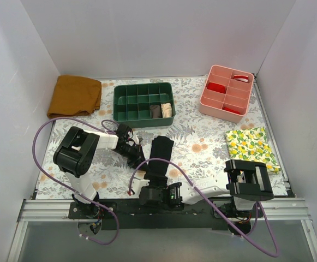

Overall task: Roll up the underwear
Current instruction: Roll the underwear to the center of the board.

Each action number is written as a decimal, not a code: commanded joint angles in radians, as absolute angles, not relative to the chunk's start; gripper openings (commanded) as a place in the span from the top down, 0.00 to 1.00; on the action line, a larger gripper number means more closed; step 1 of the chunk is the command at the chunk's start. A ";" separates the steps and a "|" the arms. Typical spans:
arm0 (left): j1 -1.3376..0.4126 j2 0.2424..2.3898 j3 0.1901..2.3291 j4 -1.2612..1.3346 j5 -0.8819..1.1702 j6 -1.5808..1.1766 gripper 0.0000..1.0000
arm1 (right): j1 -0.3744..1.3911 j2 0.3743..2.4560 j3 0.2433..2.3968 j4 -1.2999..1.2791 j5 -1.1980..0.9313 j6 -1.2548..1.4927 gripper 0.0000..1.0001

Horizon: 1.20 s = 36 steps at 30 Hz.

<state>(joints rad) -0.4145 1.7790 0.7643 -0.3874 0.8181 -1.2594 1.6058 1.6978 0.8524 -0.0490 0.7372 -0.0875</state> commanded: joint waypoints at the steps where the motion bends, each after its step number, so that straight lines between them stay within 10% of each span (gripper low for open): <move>1: -0.414 1.822 0.759 -0.456 0.761 -1.190 1.00 | 1.588 1.732 0.796 -0.058 0.693 -0.087 0.42; 22: -0.408 1.815 0.793 -0.486 0.807 -1.144 0.97 | 1.519 1.654 0.816 -0.038 0.511 -0.109 0.84; 36: -0.405 1.687 0.787 -0.436 0.683 -1.206 0.60 | 1.421 1.606 0.890 -0.103 0.319 -0.038 0.88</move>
